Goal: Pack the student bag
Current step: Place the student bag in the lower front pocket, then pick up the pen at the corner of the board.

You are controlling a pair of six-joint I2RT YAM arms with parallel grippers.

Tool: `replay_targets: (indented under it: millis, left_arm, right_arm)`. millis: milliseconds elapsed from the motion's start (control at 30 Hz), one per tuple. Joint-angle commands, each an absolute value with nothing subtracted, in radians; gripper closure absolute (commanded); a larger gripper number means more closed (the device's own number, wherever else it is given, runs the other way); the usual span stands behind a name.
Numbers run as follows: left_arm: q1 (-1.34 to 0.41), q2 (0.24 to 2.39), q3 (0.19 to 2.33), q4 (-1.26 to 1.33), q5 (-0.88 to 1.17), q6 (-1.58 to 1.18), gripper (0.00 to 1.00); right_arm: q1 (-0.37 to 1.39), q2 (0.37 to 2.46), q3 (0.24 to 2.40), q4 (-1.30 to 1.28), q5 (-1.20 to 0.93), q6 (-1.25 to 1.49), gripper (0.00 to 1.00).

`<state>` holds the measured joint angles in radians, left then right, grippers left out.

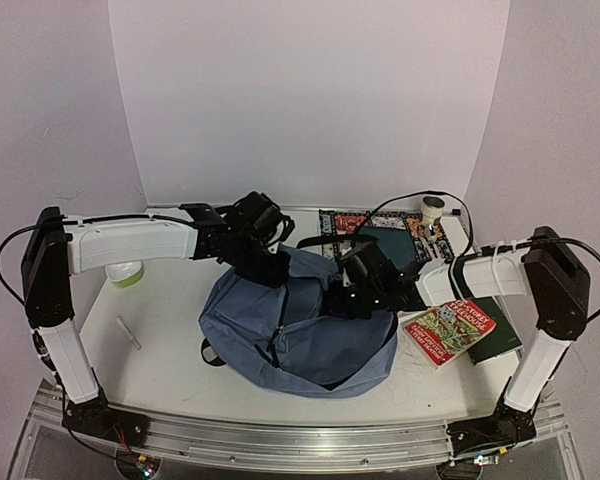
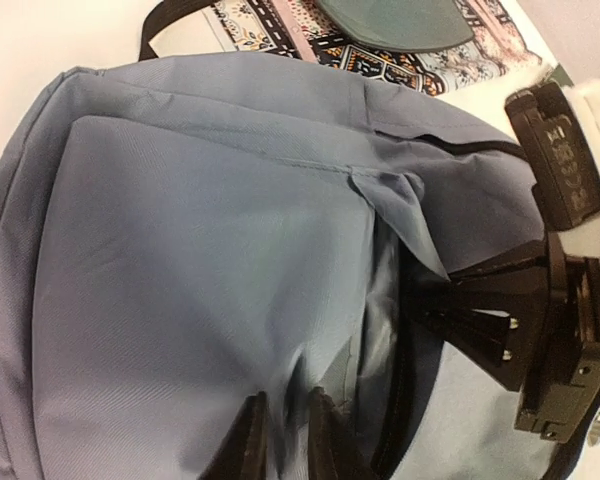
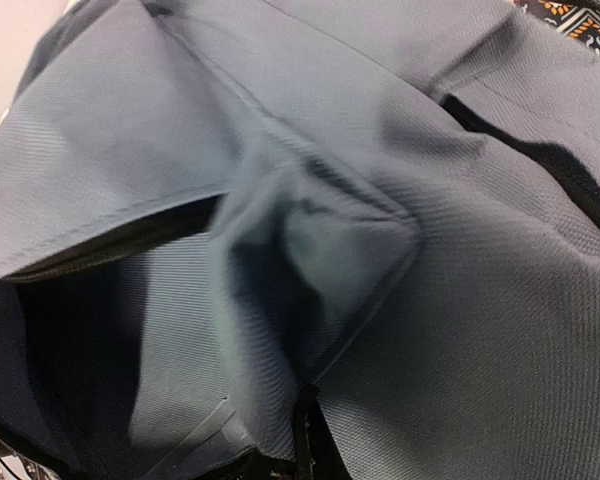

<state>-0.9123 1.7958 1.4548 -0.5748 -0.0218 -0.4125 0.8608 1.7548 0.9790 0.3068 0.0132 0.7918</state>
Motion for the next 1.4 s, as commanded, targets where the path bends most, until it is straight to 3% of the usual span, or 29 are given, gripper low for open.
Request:
replay_targets:
  millis: [0,67,333,600,1133,1367]
  left_arm:
    - [-0.906,1.741,1.485,-0.531,0.016,-0.441,0.79]
    - [-0.903,1.733,1.485,-0.531,-0.004,-0.448,0.69]
    - [-0.821,1.652,1.417,-0.533,-0.036,-0.506,0.47]
    - [-0.710,1.466,1.208,-0.564,-0.121,-0.621,0.36]
    - [-0.399,1.201,0.801,-0.677,-0.258,-0.881,0.25]
    - [-0.274,1.194,0.705,-0.674,-0.321,-0.921,0.29]
  right_arm:
    - [0.854,1.766,1.044,0.238,0.016,0.776,1.00]
    - [0.853,1.767,1.057,0.238,0.010,0.773,1.00]
    - [0.854,1.774,1.078,0.238,-0.019,0.769,1.00]
    - [0.854,1.770,1.065,0.238,-0.030,0.755,1.00]
    - [0.854,1.774,1.061,0.256,-0.063,0.728,1.00]
    - [0.853,1.773,1.045,0.266,-0.067,0.726,1.00]
